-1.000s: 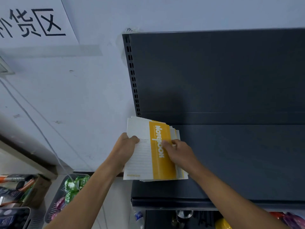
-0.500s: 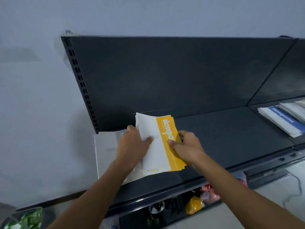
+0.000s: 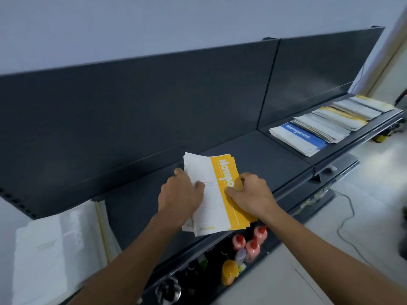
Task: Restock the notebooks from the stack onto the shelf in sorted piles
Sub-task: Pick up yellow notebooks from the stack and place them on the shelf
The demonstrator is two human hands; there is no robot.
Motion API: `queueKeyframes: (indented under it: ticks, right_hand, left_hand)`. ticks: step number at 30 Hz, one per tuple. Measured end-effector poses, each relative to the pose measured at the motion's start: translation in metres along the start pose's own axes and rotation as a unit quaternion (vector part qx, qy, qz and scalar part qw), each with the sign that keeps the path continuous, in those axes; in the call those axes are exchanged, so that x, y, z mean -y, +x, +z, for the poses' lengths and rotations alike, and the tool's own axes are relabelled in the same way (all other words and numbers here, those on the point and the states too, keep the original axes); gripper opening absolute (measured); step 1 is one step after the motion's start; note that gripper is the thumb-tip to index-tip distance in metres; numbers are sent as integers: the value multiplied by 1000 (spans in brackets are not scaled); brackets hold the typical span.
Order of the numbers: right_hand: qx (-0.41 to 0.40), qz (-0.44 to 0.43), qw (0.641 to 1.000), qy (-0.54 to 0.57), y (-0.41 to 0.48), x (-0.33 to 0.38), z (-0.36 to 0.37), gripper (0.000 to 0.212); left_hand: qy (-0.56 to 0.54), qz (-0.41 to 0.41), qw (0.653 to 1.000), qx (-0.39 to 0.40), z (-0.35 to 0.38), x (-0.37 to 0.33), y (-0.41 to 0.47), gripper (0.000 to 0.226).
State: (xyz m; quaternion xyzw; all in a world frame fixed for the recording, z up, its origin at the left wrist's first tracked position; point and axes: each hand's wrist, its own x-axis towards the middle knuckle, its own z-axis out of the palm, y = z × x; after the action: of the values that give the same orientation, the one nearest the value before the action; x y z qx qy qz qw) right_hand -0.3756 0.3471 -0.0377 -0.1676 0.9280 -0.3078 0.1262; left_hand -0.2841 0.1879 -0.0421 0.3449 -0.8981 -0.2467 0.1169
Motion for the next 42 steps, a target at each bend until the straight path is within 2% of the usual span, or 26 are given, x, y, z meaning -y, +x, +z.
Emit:
queueKeyframes:
  ticks: [9, 14, 27, 32, 37, 42]
  right_hand:
    - [-71, 17, 997, -21, 41, -118, -86, 38]
    - [-80, 54, 995, -17, 62, -168, -118, 35]
    - [-158, 137, 977, -28, 136, -250, -198, 30]
    - [-184, 167, 968, -31, 166, -276, -224, 30]
    - [-198, 190, 961, -12, 189, -309, -251, 21]
    - [-200, 204, 958, -7, 210, -354, -288, 29]
  left_hand:
    - [38, 52, 998, 24, 87, -132, 5, 36]
    - [63, 81, 993, 53, 121, -190, 10, 37]
    - [79, 174, 975, 113, 204, -318, 80, 43]
    - [52, 218, 966, 131, 231, -359, 106, 34]
    - [47, 245, 960, 129, 259, -401, 119, 38]
    - [62, 264, 953, 132, 297, -458, 126, 40]
